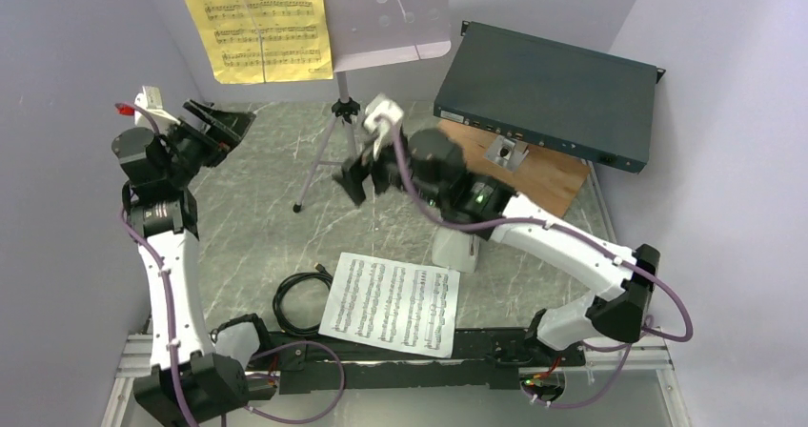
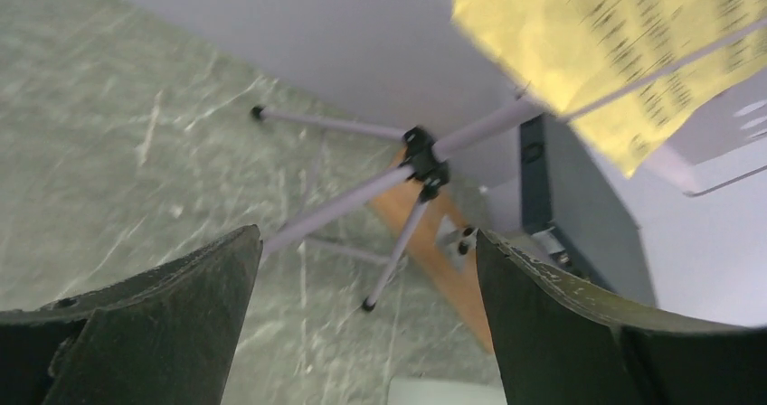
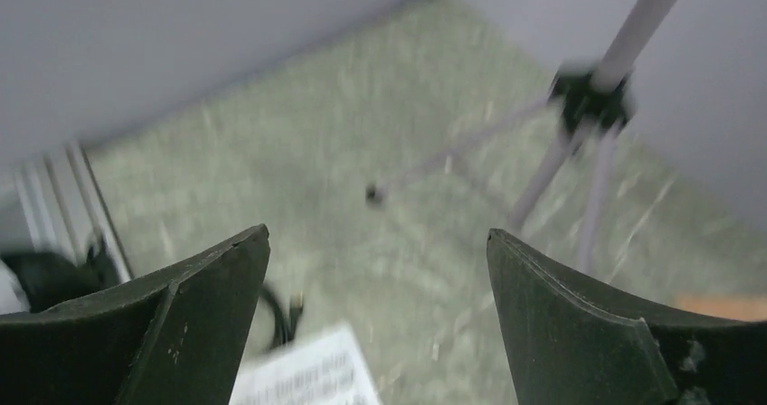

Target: Set up the instrument practice props

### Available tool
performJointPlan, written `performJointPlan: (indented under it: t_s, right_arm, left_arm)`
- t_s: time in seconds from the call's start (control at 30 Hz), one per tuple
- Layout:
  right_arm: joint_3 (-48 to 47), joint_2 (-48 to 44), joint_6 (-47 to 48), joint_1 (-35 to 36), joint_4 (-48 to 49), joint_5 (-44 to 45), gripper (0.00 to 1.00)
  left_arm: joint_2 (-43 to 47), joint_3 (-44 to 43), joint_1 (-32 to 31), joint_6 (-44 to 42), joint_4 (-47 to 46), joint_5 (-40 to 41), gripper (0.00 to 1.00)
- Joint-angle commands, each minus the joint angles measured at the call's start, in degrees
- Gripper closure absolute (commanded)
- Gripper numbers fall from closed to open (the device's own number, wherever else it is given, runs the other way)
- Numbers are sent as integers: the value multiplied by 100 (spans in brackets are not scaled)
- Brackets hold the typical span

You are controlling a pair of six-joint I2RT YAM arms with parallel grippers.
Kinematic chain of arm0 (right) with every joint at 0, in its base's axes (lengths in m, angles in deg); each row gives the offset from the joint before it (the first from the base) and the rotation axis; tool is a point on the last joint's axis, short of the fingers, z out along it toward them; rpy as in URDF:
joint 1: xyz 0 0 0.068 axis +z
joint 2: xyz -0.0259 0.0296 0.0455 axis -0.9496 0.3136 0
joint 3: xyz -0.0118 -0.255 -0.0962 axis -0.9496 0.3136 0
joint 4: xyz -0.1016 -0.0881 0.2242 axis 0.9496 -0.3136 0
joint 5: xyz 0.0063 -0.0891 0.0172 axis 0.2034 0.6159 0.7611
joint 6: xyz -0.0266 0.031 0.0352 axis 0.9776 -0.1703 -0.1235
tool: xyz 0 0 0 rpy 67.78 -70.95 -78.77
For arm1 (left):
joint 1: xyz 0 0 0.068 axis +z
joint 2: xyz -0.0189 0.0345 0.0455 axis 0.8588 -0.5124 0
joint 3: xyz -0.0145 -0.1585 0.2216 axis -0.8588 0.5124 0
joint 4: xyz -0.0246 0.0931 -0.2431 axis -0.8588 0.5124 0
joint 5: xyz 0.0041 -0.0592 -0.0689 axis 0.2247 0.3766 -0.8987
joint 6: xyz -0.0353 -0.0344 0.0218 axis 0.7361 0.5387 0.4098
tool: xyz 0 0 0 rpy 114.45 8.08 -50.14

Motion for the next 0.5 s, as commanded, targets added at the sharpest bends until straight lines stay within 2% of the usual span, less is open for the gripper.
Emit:
performJointPlan:
  t_s: [0.0,0.13,0.27,0.37,0.47]
  right_arm:
    - [1513,-595,-8,319,38,241,7]
    - [2821,-607,-292,893,47,312,7]
    - [3339,-262,-525,1548,-158,705,7]
    - [3565,29,-782,1699,-297,760,6]
    - [3772,191,-867,1683,-149,615,8]
  left_arm:
    - [552,26,-72,-1196,2457,621,6]
    - [1137,1402,-133,-472,2439,2,9]
    - [1509,2625,-393,5,2079,-498,12]
    - [1600,2943,-799,45,2197,-507,13]
    - [1585,2940,-1428,14,2511,54,14]
